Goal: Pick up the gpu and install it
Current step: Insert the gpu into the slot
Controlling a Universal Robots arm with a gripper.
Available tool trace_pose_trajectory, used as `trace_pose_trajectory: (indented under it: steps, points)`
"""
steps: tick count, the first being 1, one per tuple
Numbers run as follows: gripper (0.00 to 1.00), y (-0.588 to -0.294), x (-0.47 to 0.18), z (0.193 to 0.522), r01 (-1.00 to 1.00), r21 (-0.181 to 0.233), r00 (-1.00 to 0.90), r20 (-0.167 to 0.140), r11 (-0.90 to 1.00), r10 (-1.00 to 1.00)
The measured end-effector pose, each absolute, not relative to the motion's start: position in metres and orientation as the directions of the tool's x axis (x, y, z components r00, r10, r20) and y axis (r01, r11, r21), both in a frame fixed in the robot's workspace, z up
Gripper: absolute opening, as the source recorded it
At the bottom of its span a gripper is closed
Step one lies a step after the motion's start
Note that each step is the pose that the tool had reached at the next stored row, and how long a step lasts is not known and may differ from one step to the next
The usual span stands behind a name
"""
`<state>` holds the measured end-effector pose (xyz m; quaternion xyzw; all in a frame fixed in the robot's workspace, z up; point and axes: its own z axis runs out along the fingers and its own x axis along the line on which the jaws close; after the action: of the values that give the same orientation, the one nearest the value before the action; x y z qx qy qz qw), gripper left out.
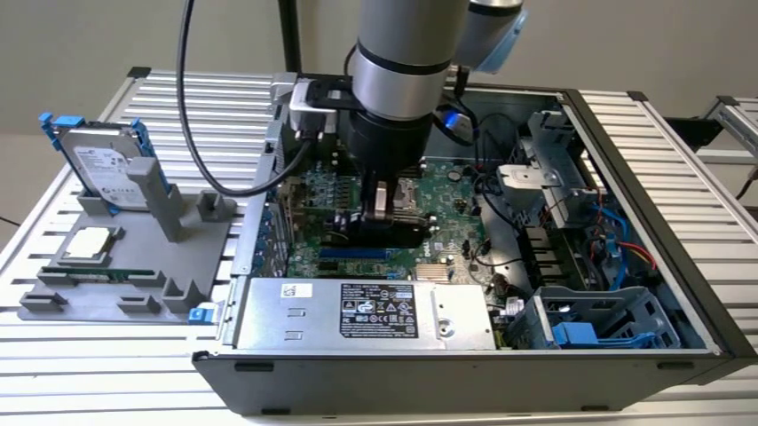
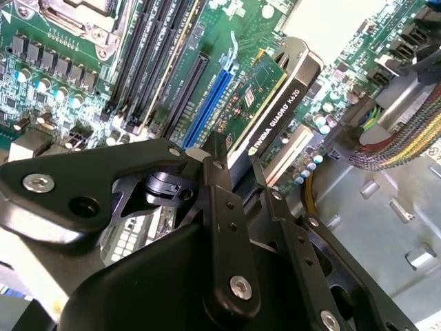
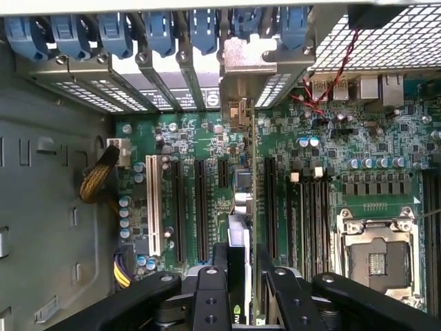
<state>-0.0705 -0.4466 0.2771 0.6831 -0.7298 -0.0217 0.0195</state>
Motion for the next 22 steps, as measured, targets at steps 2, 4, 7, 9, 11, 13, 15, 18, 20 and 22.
trace_pose_trajectory:
  steps: [2,4,7,9,11,13,15,18,20,22]
  points:
    - [0.0,-0.4461,-0.0706,0.2757,-0.996,0.058,-0.066,-0.001,0.066,-0.998]
    - [0.0,-0.4456,-0.0708,0.2747,-0.996,0.058,-0.066,-0.001,0.066,-0.998]
    - [0.0,-0.4453,-0.0709,0.2743,-0.996,0.058,-0.066,-0.001,0.066,-0.998]
    - [0.0,-0.4453,-0.0709,0.2742,-0.996,0.058,-0.066,-0.001,0.066,-0.998]
    - [0.0,-0.4452,-0.071,0.274,-0.996,0.058,-0.066,-0.002,0.066,-0.998]
    - [0.0,-0.4449,-0.0711,0.2736,-0.996,0.058,-0.066,-0.002,0.066,-0.998]
    - [0.0,-0.4443,-0.0716,0.2733,-0.996,0.058,-0.066,-0.002,0.066,-0.998]
    - [0.0,-0.4438,-0.0732,0.2724,-0.996,0.058,-0.066,-0.001,0.066,-0.998]
    - [0.0,-0.4437,-0.0747,0.2718,-0.996,0.058,-0.066,-0.001,0.066,-0.998]
    - [0.0,-0.4437,-0.0762,0.271,-0.996,0.058,-0.066,-0.001,0.066,-0.998]
